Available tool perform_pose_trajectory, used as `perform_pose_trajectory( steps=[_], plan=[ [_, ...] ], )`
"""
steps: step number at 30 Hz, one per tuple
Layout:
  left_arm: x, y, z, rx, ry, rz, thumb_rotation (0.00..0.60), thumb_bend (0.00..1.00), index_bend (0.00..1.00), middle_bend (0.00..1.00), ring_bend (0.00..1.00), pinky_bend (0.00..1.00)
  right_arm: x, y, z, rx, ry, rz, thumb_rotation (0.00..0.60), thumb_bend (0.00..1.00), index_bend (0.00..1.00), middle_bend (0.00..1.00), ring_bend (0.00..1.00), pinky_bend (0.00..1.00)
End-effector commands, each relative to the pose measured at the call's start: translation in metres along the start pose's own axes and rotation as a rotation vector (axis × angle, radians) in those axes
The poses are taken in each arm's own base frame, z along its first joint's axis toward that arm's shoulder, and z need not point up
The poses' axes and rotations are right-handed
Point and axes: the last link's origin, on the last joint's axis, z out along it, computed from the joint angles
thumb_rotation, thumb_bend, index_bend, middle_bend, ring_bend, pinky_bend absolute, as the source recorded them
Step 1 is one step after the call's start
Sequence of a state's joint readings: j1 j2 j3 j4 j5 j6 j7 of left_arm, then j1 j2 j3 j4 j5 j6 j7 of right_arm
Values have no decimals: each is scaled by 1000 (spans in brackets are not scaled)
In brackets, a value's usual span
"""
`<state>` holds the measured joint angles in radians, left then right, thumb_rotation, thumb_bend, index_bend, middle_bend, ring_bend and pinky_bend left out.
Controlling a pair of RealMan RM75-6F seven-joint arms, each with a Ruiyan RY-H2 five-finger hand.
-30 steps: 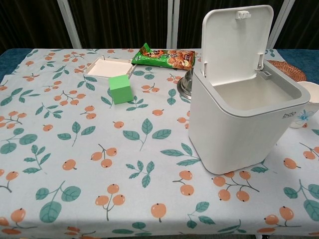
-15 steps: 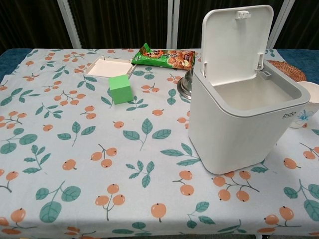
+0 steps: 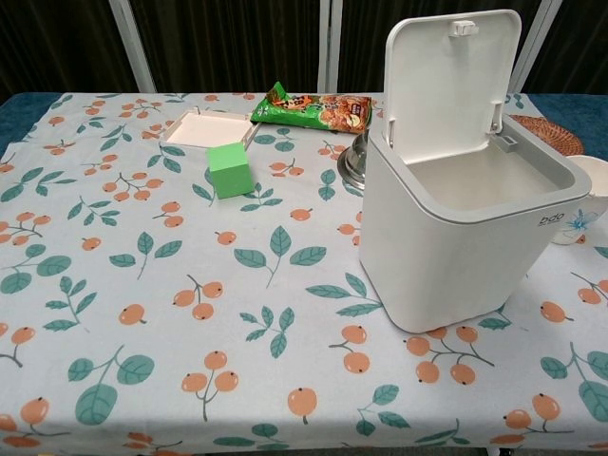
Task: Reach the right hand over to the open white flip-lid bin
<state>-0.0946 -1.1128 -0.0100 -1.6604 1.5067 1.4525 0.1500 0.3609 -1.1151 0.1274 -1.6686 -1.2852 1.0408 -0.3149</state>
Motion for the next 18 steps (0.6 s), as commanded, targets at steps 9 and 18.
perform_pose_trajectory(
  steps=[9,18],
  plan=[
    [-2,0,1,-4,-11,1,600,0,2,6,0,57,-24,-34,52,35,-140,-24,600,52,0,0,0,0],
    [-5,-7,0,14,-23,-14,600,0,3,6,0,57,-28,-42,59,71,-123,-35,600,197,0,111,85,392]
  ],
)
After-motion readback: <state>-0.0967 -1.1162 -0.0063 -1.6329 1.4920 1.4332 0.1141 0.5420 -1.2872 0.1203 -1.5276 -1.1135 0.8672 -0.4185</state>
